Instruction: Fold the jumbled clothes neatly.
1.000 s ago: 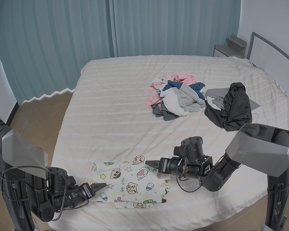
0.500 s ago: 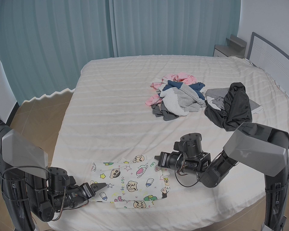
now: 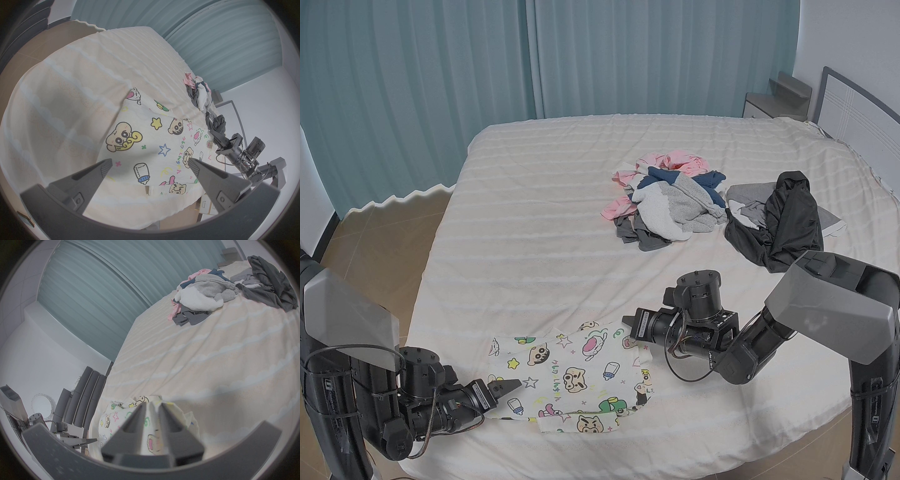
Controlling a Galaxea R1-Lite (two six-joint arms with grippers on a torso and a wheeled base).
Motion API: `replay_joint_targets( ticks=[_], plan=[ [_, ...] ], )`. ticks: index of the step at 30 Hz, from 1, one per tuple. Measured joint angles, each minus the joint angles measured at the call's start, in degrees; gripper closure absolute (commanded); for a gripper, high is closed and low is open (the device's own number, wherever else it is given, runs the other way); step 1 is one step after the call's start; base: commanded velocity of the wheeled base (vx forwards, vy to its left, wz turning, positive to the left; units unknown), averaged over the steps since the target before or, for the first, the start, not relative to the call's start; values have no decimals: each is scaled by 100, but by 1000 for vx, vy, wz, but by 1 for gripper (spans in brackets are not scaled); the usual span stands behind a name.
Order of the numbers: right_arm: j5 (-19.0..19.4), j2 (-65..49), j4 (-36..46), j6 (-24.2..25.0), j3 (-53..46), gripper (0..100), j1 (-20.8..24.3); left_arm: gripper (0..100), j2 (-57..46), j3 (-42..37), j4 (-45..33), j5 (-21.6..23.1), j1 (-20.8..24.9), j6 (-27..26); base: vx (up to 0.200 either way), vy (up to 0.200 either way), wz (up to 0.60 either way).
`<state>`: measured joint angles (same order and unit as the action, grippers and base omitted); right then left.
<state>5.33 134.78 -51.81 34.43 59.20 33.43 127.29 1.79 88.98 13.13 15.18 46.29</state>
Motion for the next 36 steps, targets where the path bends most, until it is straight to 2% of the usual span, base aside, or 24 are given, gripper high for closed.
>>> replay_joint_targets(
  ticks=[6, 9, 18, 23, 30, 33, 36],
  plan=[
    [6, -44, -5, 2, -151, 0, -82, 0, -37, 60, -2, 20, -193, -33, 0, 0, 0],
    [22, -127, 0, -11, -330, 0, -145, 0, -144, 132, -2, 35, -377, -222, 0, 0, 0],
    [99, -176, 0, -158, -717, 0, -282, 0, -401, 560, -60, 33, -783, -1406, 0, 0, 0],
    [127, -85, -16, -176, -772, 0, -215, 0, -386, 991, -1084, 101, -1148, -2388, 0, 0, 0],
    [244, 28, -22, -189, -809, 0, -94, 0, -318, 1570, -2121, 983, -1523, -3212, 0, 0, 0],
    [269, 78, -22, -191, -820, 0, -61, 0, -229, 1703, -2216, 1339, -1586, -3301, 0, 0, 0],
    [290, 124, -22, -191, -831, 0, -44, 0, -95, 1782, -2250, 1479, -1610, -3321, 0, 0, 0]
  ],
)
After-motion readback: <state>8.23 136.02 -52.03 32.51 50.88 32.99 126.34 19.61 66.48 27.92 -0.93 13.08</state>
